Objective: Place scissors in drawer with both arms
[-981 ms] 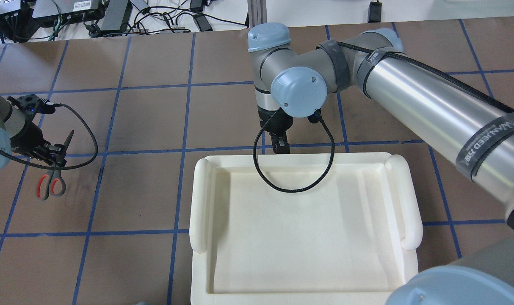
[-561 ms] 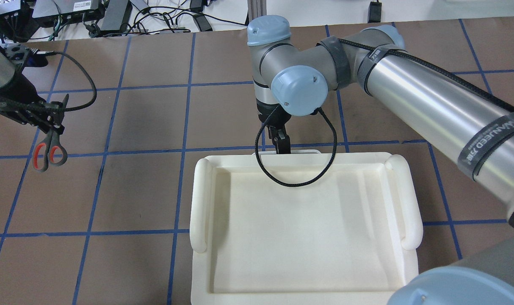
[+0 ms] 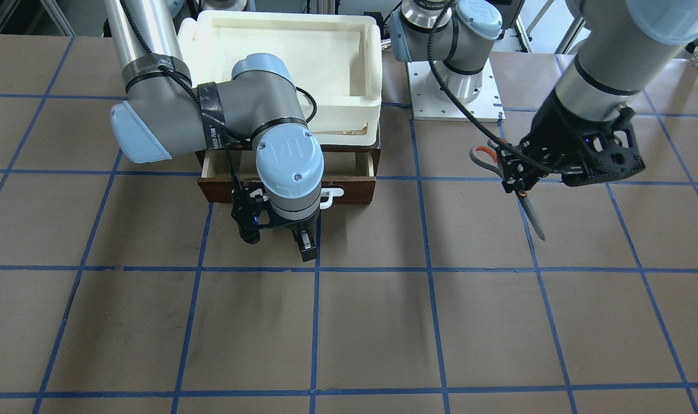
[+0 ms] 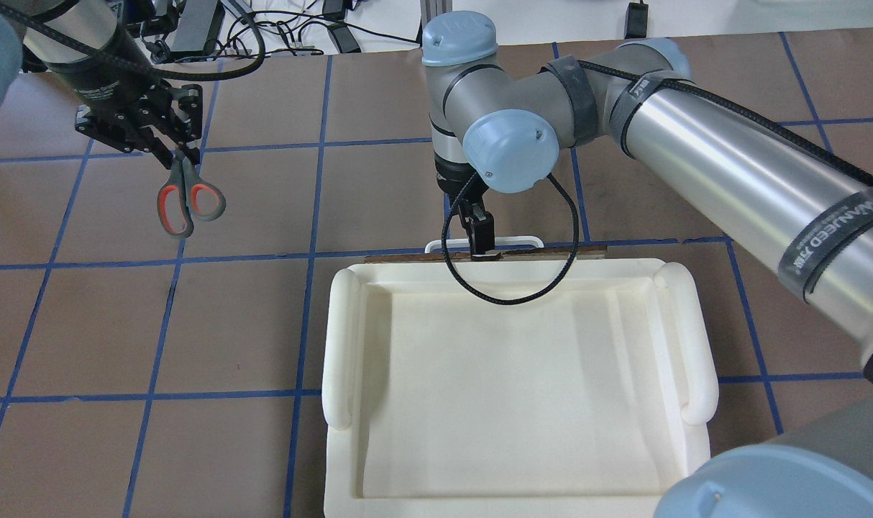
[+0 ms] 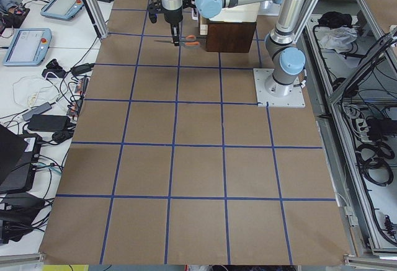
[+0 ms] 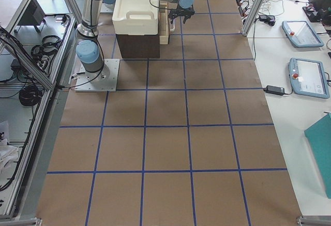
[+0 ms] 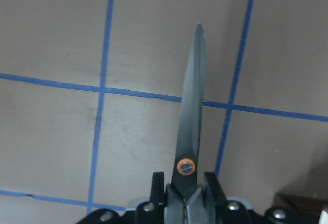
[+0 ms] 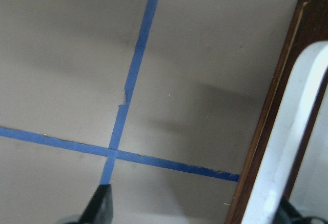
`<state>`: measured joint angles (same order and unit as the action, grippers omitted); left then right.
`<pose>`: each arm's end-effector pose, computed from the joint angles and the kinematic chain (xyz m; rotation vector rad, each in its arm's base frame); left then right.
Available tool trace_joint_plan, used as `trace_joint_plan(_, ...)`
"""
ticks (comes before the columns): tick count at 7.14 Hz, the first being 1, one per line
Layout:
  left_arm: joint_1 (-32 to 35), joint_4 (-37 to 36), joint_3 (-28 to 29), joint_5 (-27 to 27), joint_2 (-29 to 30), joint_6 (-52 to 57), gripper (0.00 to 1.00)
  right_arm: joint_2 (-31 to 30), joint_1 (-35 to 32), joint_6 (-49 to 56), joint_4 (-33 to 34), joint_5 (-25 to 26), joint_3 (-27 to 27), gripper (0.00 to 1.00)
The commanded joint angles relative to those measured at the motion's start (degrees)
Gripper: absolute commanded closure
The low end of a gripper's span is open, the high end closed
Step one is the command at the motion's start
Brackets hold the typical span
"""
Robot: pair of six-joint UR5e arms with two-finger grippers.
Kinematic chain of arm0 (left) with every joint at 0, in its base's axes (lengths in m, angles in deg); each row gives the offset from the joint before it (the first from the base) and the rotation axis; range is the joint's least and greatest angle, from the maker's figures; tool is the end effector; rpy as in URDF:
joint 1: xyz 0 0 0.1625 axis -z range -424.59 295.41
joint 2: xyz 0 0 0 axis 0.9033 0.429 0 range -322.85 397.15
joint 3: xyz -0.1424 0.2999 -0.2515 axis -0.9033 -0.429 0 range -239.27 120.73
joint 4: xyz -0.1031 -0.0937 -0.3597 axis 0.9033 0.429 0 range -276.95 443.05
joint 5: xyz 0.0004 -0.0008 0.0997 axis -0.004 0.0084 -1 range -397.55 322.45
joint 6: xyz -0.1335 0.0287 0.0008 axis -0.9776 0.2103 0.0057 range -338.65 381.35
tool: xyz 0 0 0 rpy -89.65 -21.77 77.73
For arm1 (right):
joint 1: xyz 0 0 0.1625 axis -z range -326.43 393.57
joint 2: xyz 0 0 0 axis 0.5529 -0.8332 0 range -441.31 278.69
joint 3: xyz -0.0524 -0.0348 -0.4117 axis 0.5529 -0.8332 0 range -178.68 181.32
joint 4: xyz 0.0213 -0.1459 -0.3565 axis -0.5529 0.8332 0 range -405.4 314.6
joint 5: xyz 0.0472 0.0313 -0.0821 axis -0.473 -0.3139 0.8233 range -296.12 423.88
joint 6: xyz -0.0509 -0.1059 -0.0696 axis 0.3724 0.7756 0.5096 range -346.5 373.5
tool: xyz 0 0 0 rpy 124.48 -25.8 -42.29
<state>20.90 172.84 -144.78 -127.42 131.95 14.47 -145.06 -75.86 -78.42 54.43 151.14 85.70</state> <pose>-0.0942 -0.5053 0.4388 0.3113 -3.1240 -0.0029 0.3300 -0.5150 0.2558 -1.7822 -2.4194 -0.2192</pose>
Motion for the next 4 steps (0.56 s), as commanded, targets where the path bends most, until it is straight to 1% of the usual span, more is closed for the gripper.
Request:
trace_joint_plan(1,5.6,2.2,0.7,0.0,-1.6,-4.7,1.00,0.5,0.3,1.0,0.4,0.1,-1.6,0.00)
trace_joint_plan(2,5.6,4.2,0.6,0.2,-2.1,-4.7,1.00,1.6,0.4,1.4,0.4,0.2,-2.8,0.00)
trace_joint_plan(4,5.8,4.3,0.7,0.8,-2.4,-4.6,1.00,3.0,0.4,2.4,0.4,0.3,-4.7,0.00)
